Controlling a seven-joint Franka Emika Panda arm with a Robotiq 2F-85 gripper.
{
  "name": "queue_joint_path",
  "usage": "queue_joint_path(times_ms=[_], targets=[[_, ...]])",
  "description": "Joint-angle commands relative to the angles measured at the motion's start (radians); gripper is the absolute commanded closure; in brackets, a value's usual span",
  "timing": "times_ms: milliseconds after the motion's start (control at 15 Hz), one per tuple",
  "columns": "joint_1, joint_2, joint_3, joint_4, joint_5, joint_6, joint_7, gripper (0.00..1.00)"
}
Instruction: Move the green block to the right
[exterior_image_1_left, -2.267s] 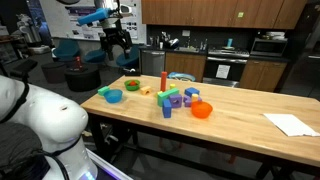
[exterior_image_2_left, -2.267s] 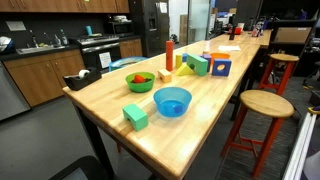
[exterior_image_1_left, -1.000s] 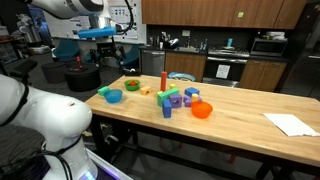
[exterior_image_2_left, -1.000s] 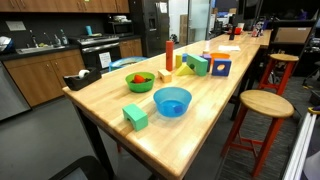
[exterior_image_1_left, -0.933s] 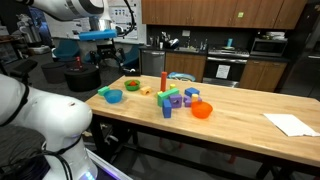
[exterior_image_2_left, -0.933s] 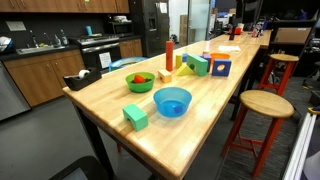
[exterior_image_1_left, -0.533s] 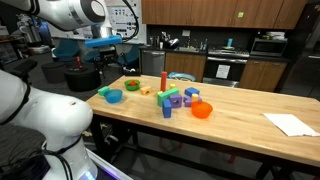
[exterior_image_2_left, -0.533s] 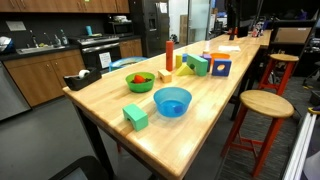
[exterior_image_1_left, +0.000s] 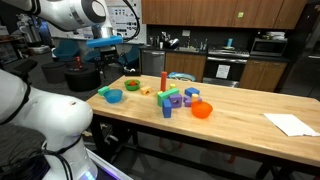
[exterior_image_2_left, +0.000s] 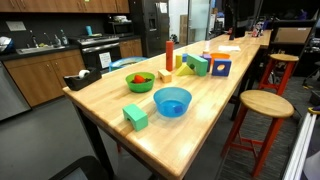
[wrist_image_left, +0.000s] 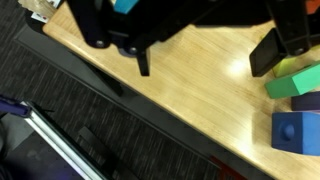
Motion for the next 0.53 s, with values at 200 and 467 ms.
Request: queue_joint_path(times_ms=[200, 467], targets=[[0.099, 0.035, -0.040, -0.042, 0.170, 0.199, -0.121, 0.00], [0.097, 0.047, -0.024, -0.054, 0.178, 0.233, -0.119, 0.00]])
